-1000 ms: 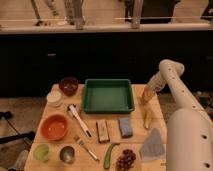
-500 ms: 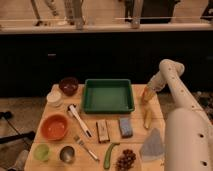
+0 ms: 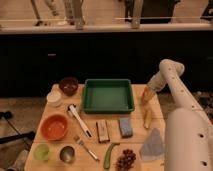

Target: Place apple in table surface

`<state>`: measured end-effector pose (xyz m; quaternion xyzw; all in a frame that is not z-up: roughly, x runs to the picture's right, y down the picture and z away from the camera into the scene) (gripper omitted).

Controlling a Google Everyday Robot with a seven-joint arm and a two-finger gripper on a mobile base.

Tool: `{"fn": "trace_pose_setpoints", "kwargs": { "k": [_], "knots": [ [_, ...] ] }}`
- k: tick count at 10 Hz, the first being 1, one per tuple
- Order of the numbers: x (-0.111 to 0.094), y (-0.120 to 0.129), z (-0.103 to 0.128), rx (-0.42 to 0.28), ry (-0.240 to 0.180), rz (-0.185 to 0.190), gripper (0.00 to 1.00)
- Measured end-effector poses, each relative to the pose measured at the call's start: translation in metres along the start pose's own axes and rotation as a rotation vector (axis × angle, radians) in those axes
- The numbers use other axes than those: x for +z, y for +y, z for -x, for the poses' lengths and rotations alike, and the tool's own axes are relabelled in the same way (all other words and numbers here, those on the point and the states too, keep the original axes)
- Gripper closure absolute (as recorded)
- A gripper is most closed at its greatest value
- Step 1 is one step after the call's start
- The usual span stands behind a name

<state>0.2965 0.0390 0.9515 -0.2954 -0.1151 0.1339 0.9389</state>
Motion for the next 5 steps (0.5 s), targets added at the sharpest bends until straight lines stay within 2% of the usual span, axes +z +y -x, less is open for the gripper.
{"fn": "trace_pose_setpoints", "kwargs": {
  "k": [3,4,5],
  "knots": [
    [0.0000,0.0000,-0.0002,0.000,0.000,0.000,0.99],
    [0.0000,0.0000,-0.0001,0.000,0.000,0.000,0.98],
    [0.0000,0.0000,-0.0002,0.000,0.000,0.000,0.93]
  ]
}}
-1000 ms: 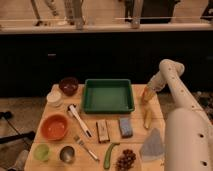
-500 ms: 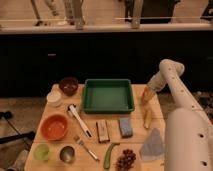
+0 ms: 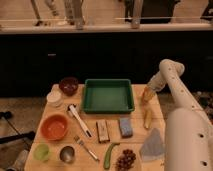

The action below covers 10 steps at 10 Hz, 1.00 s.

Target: Place apple in table surface

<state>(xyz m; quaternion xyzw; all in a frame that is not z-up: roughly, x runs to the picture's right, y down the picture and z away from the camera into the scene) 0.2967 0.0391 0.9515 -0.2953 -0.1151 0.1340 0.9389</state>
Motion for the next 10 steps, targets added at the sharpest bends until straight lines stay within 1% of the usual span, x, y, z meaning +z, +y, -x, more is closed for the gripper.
{"fn": "trace_pose_setpoints", "kwargs": {
  "k": [2,3,4,6,7,8,10],
  "knots": [
    [0.0000,0.0001,-0.0001,0.000,0.000,0.000,0.73],
    [-0.0001,0.0001,-0.0002,0.000,0.000,0.000,0.61],
    [-0.0001,0.0001,-0.0004,0.000,0.000,0.000,0.53],
    [-0.0001,0.0001,-0.0003,0.000,0.000,0.000,0.30],
    [-0.0001,0.0001,-0.0003,0.000,0.000,0.000,0.23],
    [-0.0001,0.0001,-0.0003,0.000,0.000,0.000,0.20],
    [0.0000,0.0001,-0.0003,0.000,0.000,0.000,0.20]
  ]
}}
